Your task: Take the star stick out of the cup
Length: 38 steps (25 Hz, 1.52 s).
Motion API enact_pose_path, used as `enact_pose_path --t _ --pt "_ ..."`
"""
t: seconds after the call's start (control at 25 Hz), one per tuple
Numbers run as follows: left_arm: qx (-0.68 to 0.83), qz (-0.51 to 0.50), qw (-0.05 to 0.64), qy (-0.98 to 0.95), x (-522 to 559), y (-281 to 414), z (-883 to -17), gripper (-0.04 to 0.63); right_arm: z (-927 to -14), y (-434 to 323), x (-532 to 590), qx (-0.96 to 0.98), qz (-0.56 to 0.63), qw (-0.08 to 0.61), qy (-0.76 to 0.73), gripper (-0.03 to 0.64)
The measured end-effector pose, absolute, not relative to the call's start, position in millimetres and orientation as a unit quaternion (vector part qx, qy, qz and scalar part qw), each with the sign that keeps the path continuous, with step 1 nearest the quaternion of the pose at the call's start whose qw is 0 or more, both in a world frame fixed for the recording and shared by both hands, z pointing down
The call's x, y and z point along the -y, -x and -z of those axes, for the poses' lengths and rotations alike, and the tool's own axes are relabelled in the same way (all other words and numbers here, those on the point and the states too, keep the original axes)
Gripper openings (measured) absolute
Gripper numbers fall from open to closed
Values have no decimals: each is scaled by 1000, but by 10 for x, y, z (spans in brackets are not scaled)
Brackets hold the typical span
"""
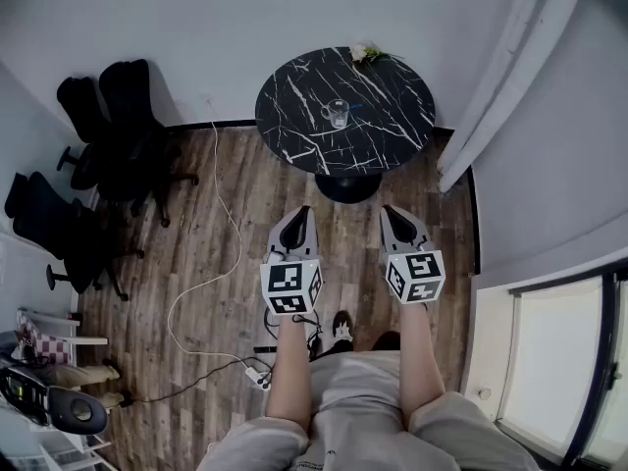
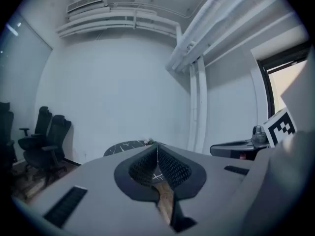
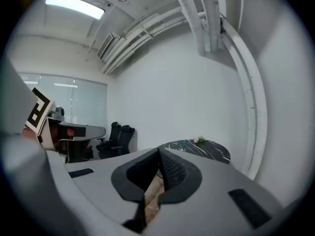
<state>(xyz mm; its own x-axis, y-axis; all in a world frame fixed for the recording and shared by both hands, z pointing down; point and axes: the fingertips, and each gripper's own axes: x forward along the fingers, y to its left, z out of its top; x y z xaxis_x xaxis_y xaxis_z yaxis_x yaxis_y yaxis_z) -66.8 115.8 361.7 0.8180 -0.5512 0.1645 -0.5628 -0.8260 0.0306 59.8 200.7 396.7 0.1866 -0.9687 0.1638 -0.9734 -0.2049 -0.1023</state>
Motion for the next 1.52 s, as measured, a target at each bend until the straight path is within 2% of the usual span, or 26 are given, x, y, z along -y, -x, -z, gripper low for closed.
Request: enact_pose_path --t 0.24,0.36,0.52,0.64,0.84,1.08,1.52 --pt "305 -73 31 -949 -1768 732 -3519 25 -3844 -500 -2514 636 -98 7 -766 34" --pt "315 -73 49 -945 -2238 718 -3590 25 -3902 -487 -3009 640 -104 10 -761 34" --pt "318 -73 84 -942 -2921 710 -3713 25 -3987 -563 -3712 633 -117 -26 -765 35" --pt "322 -74 89 -940 -3274 781 -3858 25 -4133 -535 -4030 645 -116 -18 -755 35" --pt "339 -87 88 -932 -3480 842 -4049 25 -4080 -293 -4278 706 -72 35 -703 35" --pt "329 -87 65 -938 -3444 595 -3949 25 -3903 -513 -4278 702 -41 31 -710 35" --pt "306 -84 58 -946 -2611 409 -3861 25 -3782 -838 -3601 683 -119 -105 -713 34"
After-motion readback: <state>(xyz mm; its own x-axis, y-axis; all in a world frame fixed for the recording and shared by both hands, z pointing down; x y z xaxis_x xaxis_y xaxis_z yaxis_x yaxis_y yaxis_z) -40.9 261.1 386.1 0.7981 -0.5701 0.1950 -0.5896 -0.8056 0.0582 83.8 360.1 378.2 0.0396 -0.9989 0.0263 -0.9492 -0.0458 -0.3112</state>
